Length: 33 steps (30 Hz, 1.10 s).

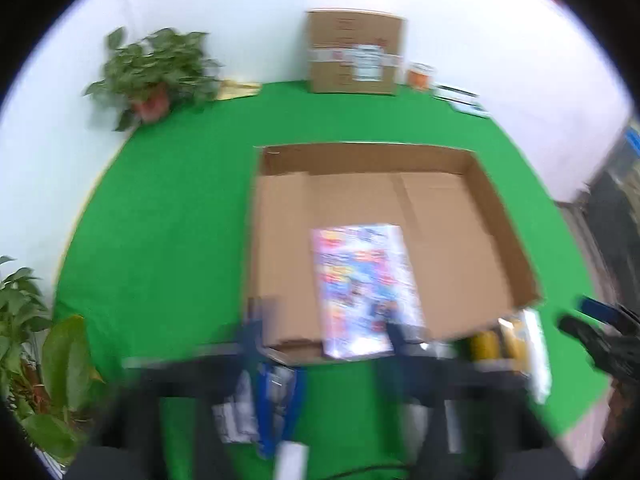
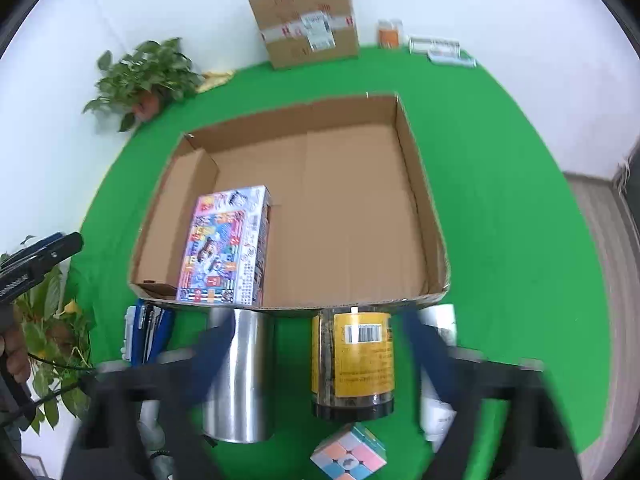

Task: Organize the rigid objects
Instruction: 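Grasp the silver metal cylinder with the right gripper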

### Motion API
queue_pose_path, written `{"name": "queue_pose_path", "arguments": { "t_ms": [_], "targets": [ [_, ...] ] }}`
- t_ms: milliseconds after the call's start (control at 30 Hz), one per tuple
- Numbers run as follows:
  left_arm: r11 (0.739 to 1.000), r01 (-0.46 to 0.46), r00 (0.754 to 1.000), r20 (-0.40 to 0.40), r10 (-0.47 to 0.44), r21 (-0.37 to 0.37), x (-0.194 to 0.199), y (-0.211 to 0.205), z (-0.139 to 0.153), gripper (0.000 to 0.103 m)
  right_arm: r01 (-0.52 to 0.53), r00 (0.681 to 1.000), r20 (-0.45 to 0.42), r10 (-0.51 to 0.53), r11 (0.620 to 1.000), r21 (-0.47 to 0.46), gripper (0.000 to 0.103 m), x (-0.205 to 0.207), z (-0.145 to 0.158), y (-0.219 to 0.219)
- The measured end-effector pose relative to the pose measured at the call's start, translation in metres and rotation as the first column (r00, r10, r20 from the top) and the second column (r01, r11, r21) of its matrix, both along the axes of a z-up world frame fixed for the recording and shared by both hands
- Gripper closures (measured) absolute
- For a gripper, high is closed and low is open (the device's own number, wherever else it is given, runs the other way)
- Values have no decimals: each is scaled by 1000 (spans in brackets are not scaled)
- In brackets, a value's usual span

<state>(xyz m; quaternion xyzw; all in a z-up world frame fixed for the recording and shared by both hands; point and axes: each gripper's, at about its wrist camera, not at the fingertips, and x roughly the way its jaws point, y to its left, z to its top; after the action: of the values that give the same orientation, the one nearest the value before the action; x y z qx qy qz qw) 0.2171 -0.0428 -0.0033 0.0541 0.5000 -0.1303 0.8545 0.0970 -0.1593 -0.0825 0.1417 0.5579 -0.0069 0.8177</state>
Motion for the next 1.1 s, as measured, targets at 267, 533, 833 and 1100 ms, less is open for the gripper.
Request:
{"name": "queue_pose_path", "arguments": {
  "t_ms": [267,533,833,1100],
  "targets": [
    [988,83,996,-3,-84,-127,-44,-62,22,10,52,992,109,-55,998,27,1,-51,53,-34],
    [980,-20,998,-58,9,-197,-48,-37,5,9,5,997,75,-12,996,90,1,-58,33,-15],
    [917,9,924,-348,-161,-399,-20,-31,-93,10,-230,953,-131,275,931,282,9,-64,-45,82],
    [904,-21,788,-563,-248,-428,14,-46,-189,19,-89,945,-286,159,966,242,20,-46,-110,109]
  ]
}}
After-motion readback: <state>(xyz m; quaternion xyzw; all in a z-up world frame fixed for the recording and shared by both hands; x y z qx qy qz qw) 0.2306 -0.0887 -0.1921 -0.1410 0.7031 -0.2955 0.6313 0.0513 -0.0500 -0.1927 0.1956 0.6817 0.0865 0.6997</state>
